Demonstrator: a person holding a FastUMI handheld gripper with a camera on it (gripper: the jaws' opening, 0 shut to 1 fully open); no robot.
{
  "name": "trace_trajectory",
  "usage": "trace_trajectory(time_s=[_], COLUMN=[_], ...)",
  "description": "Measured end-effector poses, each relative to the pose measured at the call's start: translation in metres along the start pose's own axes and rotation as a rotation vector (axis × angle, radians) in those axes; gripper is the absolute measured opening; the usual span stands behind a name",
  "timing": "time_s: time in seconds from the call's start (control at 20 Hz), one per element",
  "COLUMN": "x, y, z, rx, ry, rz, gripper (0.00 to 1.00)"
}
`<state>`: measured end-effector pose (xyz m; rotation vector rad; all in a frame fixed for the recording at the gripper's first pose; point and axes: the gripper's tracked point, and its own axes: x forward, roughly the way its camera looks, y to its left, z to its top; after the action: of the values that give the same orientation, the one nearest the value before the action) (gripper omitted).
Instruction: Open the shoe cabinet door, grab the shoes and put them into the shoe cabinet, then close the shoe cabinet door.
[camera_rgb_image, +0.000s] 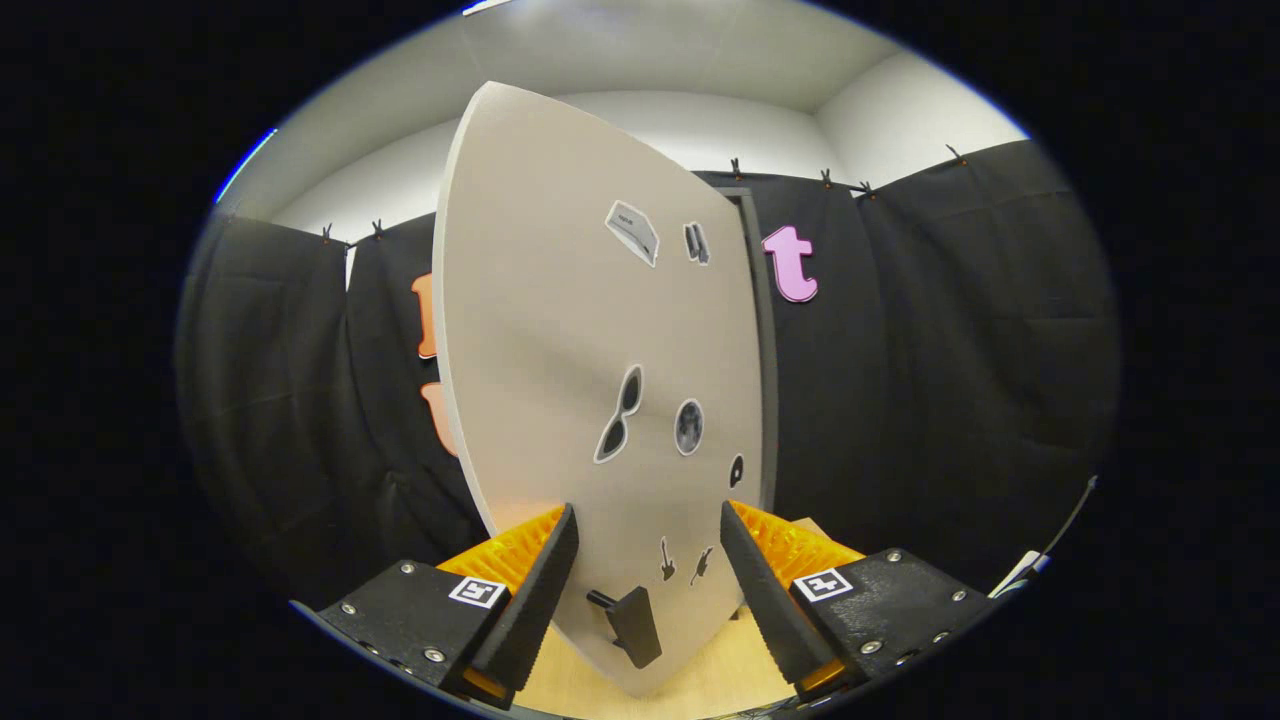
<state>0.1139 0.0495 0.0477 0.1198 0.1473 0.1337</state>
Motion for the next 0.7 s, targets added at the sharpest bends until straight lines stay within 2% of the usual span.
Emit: trace_trajectory(time_s=[0.25,0.7], x=[0.047,0.127], y=[0.053,0.085], z=[-0.012,-0.02], rx=[0.017,0.078], ry=[0.029,0.054], rz=[0.137,0.173], gripper=[0.93,0.94])
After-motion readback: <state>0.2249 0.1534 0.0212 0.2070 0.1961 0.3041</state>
